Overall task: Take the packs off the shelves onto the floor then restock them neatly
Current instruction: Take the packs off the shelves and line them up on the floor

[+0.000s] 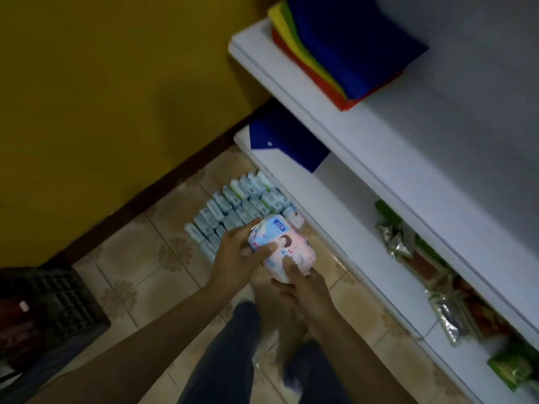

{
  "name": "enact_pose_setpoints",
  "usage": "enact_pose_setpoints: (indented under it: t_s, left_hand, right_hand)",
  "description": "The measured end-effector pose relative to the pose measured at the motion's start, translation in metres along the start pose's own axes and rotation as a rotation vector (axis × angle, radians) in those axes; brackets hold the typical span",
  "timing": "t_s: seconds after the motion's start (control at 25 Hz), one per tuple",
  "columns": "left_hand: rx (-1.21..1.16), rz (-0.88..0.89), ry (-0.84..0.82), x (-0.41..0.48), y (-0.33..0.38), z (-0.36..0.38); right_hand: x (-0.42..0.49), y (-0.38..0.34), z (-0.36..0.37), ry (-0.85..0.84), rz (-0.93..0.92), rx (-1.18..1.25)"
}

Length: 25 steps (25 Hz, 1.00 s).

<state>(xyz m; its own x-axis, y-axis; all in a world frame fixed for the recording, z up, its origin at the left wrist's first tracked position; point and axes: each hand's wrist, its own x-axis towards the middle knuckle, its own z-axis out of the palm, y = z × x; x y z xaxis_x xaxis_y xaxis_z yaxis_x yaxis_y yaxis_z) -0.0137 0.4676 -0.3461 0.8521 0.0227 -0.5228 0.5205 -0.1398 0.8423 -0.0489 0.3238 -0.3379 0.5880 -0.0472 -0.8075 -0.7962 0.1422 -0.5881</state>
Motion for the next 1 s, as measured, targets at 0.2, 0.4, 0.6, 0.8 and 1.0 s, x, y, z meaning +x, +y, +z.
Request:
enact_pose_setpoints:
  t_s: [0.2,0.4,0.6,0.8,1.0]
  left_hand:
    - [0.024,-0.271,0.013,0.096,-0.118,0.012]
    - [0.257,-0.353,-0.043,0.201,-0.232,0.047]
    - [0.259,-0.514,0.103,0.302,-0.354,0.076]
    - [0.154,-0.477,0.166,0.384,-0.428,0.083]
    - [0.03,-0.53,0.028,0.4,-0.429,0.083]
  right_hand:
    - [0.13,0.069,-0.002,0.098,0.165,-0.298]
    - [0.283,0.146,-0.023,0.047,0.268,-0.449]
    - [0.445,0.217,-0.018,-0.044,0.365,-0.68]
    - [0.562,0.256,-0.004,-0.047,0.422,-0.6]
    - [0.573,0.26,-0.01,0.049,0.519,-0.269]
